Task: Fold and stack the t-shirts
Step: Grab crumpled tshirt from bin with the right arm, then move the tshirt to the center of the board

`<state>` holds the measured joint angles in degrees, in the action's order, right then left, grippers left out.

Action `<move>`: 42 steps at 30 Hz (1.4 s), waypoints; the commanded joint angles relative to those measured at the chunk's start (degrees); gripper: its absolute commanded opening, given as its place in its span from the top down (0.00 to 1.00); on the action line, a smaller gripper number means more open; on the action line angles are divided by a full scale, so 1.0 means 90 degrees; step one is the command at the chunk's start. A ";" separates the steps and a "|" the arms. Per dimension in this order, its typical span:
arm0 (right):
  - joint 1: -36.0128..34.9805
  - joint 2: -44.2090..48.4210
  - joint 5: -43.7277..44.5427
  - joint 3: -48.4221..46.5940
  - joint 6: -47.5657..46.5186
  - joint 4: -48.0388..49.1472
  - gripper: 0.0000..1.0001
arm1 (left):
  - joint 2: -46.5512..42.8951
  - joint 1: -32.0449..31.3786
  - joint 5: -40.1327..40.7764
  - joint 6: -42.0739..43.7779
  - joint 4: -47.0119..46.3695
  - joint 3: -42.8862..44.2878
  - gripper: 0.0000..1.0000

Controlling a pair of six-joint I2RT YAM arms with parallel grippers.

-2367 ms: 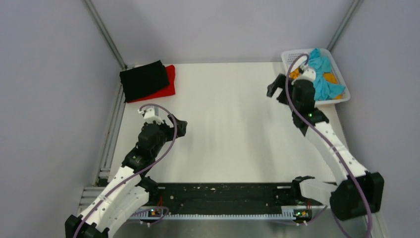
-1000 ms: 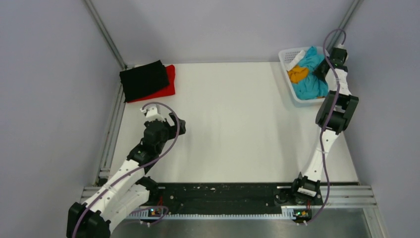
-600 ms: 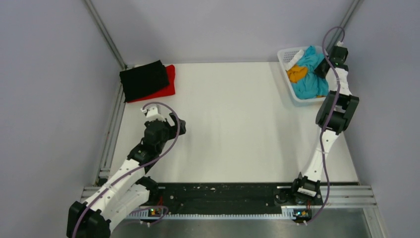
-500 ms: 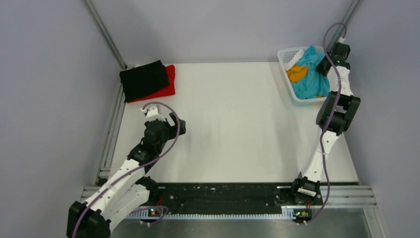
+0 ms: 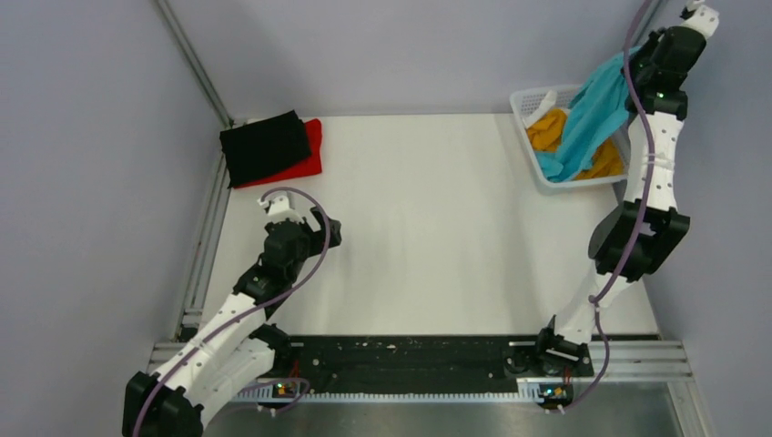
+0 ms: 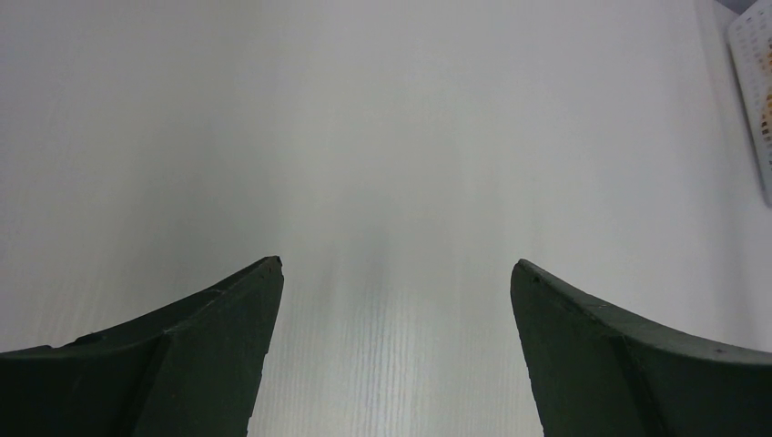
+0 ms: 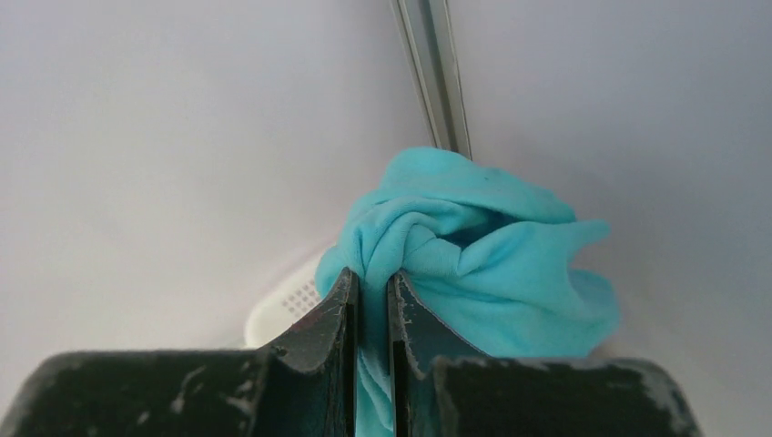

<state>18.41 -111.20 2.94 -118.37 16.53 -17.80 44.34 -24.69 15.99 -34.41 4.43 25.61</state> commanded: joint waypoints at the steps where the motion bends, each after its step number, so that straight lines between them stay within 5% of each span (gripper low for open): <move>1: -0.0016 0.0735 -0.0215 -0.0261 0.0021 0.1026 1.00 | -0.0114 -0.0001 0.0070 0.0010 -0.0180 0.0143 0.01; 11: -0.0016 0.1713 -0.1443 -0.0170 0.0912 0.2722 1.00 | -0.0070 -0.0001 0.0037 -0.0004 -0.0199 0.0143 0.01; 19: -0.0024 0.2002 -0.3338 -0.0655 0.3003 0.3784 1.00 | 0.0075 -0.0001 -0.0143 -0.0009 -0.0268 0.0174 0.01; 23: -0.0305 0.1806 -0.4114 -0.1669 0.3741 0.3320 1.00 | 0.0122 0.0002 -0.0288 -0.0026 -0.0274 0.0187 0.01; 28: -0.1850 0.2193 -0.3959 -0.1754 0.2358 0.1841 1.00 | 0.0164 -0.0001 -0.0568 -0.0132 -0.0402 0.0134 0.01; 42: -0.4353 0.4885 -0.3004 0.4241 0.1229 0.3673 1.00 | -0.0237 0.0001 -0.0493 -0.0636 0.0065 0.0025 0.01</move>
<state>-15.66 -72.86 -26.72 -89.45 31.73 6.35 44.05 -24.69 11.38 -37.82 4.99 25.61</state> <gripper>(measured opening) 0.111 0.991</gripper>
